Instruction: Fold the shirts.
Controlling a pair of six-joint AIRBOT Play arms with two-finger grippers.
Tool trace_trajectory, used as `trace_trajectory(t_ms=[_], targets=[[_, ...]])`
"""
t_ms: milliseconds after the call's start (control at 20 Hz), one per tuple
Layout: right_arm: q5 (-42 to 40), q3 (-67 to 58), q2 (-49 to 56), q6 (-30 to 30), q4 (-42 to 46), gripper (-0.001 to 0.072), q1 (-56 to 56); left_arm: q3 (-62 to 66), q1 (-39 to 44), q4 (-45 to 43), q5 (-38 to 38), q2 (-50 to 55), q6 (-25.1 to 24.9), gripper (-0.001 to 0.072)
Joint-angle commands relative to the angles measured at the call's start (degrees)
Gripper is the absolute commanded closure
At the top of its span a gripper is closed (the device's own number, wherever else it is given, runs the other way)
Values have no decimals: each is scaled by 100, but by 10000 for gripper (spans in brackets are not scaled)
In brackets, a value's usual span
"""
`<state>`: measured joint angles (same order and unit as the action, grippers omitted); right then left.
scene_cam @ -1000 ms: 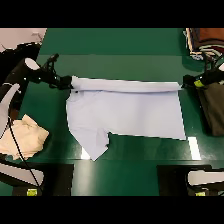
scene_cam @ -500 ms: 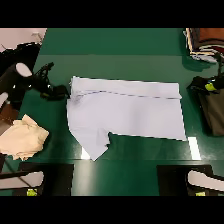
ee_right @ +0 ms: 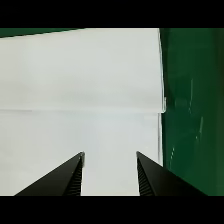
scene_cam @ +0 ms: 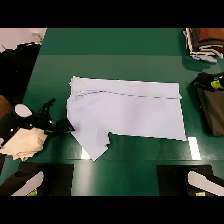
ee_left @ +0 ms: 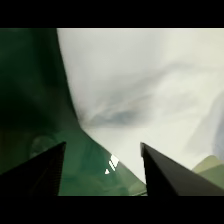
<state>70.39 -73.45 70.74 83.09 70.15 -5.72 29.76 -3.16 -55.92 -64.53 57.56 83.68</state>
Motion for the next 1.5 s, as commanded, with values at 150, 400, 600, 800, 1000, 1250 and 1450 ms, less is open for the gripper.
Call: trace_trajectory(t_ms=[150,400,600,800,1000,1250,1450], targets=[[72,0,-35,4,-13,327,179,-756,9,1027,660,-203,-470,167],[341,2,-39,7,11,327,162,-748,1163,1097,1095,-203,-461,616],[1027,87,-92,4,46,327,-264,-433,1198,820,492,-240,-393,687],[1078,1582,-824,2,59,326,-1200,422,1198,380,-74,-240,-308,687],[1056,3434,-1364,-4,31,324,-2391,931,1198,376,-9,-238,-313,686],[568,4559,-1386,-122,-166,324,-2682,946,1198,378,103,-238,-310,686],[120,4651,-1386,-116,-369,325,-2221,946,1198,380,105,-238,-310,686]])
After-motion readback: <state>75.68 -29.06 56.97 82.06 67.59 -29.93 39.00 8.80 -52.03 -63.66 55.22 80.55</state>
